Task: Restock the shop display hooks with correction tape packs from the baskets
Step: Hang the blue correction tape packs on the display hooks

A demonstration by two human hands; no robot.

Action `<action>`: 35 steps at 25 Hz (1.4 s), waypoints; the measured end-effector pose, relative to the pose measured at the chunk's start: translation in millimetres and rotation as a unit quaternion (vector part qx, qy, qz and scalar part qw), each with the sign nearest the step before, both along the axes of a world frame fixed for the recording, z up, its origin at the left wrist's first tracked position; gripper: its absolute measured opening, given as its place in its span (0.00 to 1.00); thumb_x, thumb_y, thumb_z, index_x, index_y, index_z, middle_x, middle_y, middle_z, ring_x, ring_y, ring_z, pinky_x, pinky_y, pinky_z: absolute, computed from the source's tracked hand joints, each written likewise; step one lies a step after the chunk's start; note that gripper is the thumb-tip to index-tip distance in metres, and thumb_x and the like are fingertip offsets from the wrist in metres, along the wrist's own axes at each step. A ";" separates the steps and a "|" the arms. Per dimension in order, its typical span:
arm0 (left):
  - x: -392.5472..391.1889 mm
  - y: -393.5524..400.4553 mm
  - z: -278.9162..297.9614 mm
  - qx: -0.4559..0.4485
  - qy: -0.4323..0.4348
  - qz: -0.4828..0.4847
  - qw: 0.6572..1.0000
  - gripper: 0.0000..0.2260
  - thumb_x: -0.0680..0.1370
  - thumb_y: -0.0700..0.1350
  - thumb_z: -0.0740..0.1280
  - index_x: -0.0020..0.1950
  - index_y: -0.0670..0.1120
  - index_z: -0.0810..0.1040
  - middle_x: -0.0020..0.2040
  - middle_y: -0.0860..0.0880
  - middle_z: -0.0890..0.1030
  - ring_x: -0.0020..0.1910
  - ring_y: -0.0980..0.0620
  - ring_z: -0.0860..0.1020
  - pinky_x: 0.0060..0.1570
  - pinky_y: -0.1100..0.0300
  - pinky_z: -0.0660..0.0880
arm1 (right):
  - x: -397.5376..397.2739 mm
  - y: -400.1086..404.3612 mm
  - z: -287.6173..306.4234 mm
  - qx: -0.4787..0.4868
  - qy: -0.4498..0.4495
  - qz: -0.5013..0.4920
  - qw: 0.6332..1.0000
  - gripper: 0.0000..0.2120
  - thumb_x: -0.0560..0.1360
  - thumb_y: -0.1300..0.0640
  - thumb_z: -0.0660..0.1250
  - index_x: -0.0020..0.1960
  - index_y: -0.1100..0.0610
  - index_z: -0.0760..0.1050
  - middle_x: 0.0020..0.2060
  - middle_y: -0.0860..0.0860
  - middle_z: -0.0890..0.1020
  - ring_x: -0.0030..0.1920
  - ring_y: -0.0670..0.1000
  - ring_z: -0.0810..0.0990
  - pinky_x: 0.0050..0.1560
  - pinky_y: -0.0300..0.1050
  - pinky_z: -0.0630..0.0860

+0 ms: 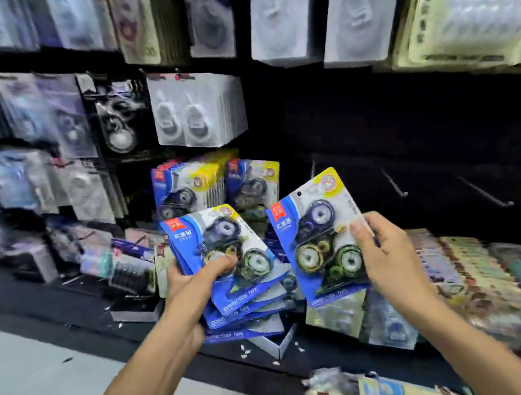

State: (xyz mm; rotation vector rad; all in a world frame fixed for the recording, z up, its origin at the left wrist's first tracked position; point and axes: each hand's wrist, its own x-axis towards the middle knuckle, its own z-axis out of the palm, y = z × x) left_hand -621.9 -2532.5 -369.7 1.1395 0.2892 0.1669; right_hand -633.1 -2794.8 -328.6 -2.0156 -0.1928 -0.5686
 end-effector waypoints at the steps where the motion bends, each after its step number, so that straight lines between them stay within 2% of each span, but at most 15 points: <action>1: 6.0 11.6 -0.1 -0.008 0.000 0.009 1.000 0.27 0.66 0.39 0.81 0.62 0.48 0.75 0.49 0.45 0.87 0.41 0.46 0.86 0.45 0.49 0.83 | 12.4 13.2 -1.6 0.007 0.005 -0.006 1.000 0.11 0.84 0.51 0.58 0.46 0.52 0.74 0.38 0.55 0.79 0.34 0.47 0.75 0.33 0.41 0.70; 4: 20.2 42.8 1.7 -0.005 -0.005 0.041 0.999 0.34 0.57 0.45 0.83 0.61 0.48 0.77 0.52 0.44 0.87 0.46 0.44 0.87 0.50 0.44 0.83 | 46.4 48.3 -5.9 0.020 0.052 -0.001 0.998 0.10 0.85 0.52 0.56 0.48 0.51 0.74 0.36 0.51 0.80 0.32 0.45 0.77 0.31 0.46 0.75; 7: 30.3 63.0 -3.4 -0.023 -0.013 0.066 0.998 0.30 0.66 0.40 0.81 0.64 0.49 0.74 0.53 0.45 0.86 0.47 0.43 0.86 0.50 0.43 0.83 | 69.2 76.0 -8.2 0.063 0.111 0.034 0.991 0.10 0.85 0.55 0.55 0.53 0.49 0.76 0.43 0.50 0.85 0.41 0.47 0.85 0.40 0.47 0.84; 11: 33.0 68.0 -4.9 -0.047 -0.014 0.081 0.995 0.29 0.69 0.39 0.80 0.65 0.50 0.73 0.53 0.46 0.86 0.44 0.45 0.87 0.43 0.47 0.84 | 96.6 102.8 -9.3 0.082 0.153 0.020 0.985 0.10 0.85 0.55 0.55 0.58 0.50 0.76 0.49 0.50 0.85 0.47 0.51 0.86 0.47 0.55 0.84; 13: 31.5 67.6 -1.4 -0.062 -0.013 0.081 0.995 0.29 0.69 0.39 0.80 0.65 0.50 0.73 0.52 0.45 0.86 0.43 0.44 0.87 0.42 0.46 0.84 | 105.7 112.7 -8.3 0.074 0.171 -0.003 0.982 0.10 0.85 0.56 0.56 0.55 0.50 0.76 0.49 0.52 0.85 0.46 0.52 0.85 0.44 0.55 0.84; 16: 30.5 68.1 0.9 -0.073 -0.020 0.075 0.994 0.28 0.70 0.38 0.79 0.65 0.50 0.73 0.53 0.45 0.86 0.43 0.44 0.87 0.40 0.46 0.84 | 112.2 122.8 -8.8 0.078 0.175 -0.023 0.981 0.10 0.84 0.57 0.56 0.55 0.52 0.76 0.48 0.53 0.83 0.45 0.54 0.85 0.32 0.48 0.82; 19: 29.6 70.3 1.4 -0.079 -0.021 0.078 0.994 0.28 0.69 0.38 0.79 0.65 0.50 0.74 0.53 0.44 0.86 0.44 0.43 0.87 0.42 0.44 0.84 | 111.2 126.6 -8.3 0.069 0.132 -0.075 0.986 0.06 0.83 0.58 0.58 0.57 0.53 0.72 0.44 0.52 0.81 0.37 0.50 0.80 0.24 0.37 0.73; 21: 29.1 72.7 2.8 -0.085 -0.021 0.076 0.993 0.27 0.69 0.39 0.80 0.65 0.50 0.74 0.54 0.44 0.86 0.46 0.41 0.87 0.45 0.40 0.84 | 110.8 125.3 -11.2 0.011 0.044 -0.111 0.993 0.06 0.82 0.58 0.59 0.59 0.51 0.69 0.35 0.50 0.79 0.29 0.49 0.73 0.26 0.44 0.68; 23: 29.1 74.3 4.6 -0.092 -0.021 0.074 0.993 0.27 0.69 0.39 0.80 0.65 0.50 0.75 0.54 0.43 0.86 0.47 0.40 0.86 0.47 0.36 0.83 | 112.0 123.8 -16.2 -0.086 -0.016 -0.112 0.990 0.06 0.83 0.58 0.57 0.56 0.50 0.71 0.31 0.51 0.78 0.27 0.50 0.71 0.29 0.46 0.66; 26: 28.9 73.8 7.4 -0.097 -0.026 0.067 0.993 0.28 0.68 0.40 0.80 0.64 0.51 0.75 0.53 0.44 0.86 0.47 0.40 0.87 0.47 0.34 0.82 | 123.3 127.4 -19.6 -0.157 0.032 -0.102 0.982 0.14 0.83 0.63 0.57 0.60 0.52 0.79 0.47 0.52 0.84 0.33 0.53 0.79 0.30 0.44 0.70; 28: 27.9 71.4 8.0 -0.097 -0.025 0.063 0.993 0.27 0.69 0.39 0.80 0.64 0.51 0.74 0.52 0.44 0.86 0.45 0.40 0.87 0.45 0.35 0.83 | 138.5 130.5 -17.6 -0.189 0.100 -0.087 0.973 0.22 0.81 0.66 0.56 0.70 0.51 0.74 0.61 0.57 0.81 0.41 0.58 0.81 0.33 0.44 0.70; 30: 27.1 69.5 7.9 -0.095 -0.024 0.060 0.993 0.27 0.69 0.39 0.80 0.64 0.51 0.74 0.52 0.44 0.87 0.44 0.40 0.87 0.44 0.36 0.83 | 152.7 134.4 -12.5 -0.136 0.196 -0.040 0.970 0.29 0.80 0.69 0.55 0.77 0.50 0.66 0.72 0.57 0.71 0.43 0.58 0.81 0.35 0.47 0.75; 32: 28.1 67.6 7.1 -0.096 -0.028 0.049 0.994 0.27 0.69 0.39 0.80 0.64 0.52 0.74 0.52 0.44 0.87 0.45 0.40 0.87 0.45 0.36 0.83 | 163.0 136.0 -8.6 -0.011 0.277 -0.005 0.961 0.30 0.81 0.70 0.56 0.79 0.50 0.61 0.76 0.55 0.66 0.55 0.60 0.81 0.51 0.55 0.81; 33: 29.3 66.4 6.1 -0.095 -0.028 0.045 0.994 0.28 0.69 0.39 0.80 0.64 0.51 0.74 0.53 0.44 0.87 0.45 0.40 0.87 0.45 0.36 0.83 | 164.2 135.3 -6.7 0.033 0.293 -0.011 0.955 0.29 0.81 0.68 0.58 0.79 0.50 0.61 0.75 0.54 0.67 0.61 0.61 0.78 0.59 0.55 0.78; 35: 31.3 64.4 6.0 -0.092 -0.026 0.039 0.995 0.29 0.68 0.39 0.80 0.65 0.51 0.74 0.53 0.44 0.86 0.45 0.40 0.87 0.45 0.38 0.83 | 155.7 131.4 -3.2 0.069 0.278 -0.040 0.957 0.24 0.82 0.63 0.62 0.76 0.52 0.65 0.70 0.55 0.73 0.61 0.57 0.75 0.59 0.52 0.75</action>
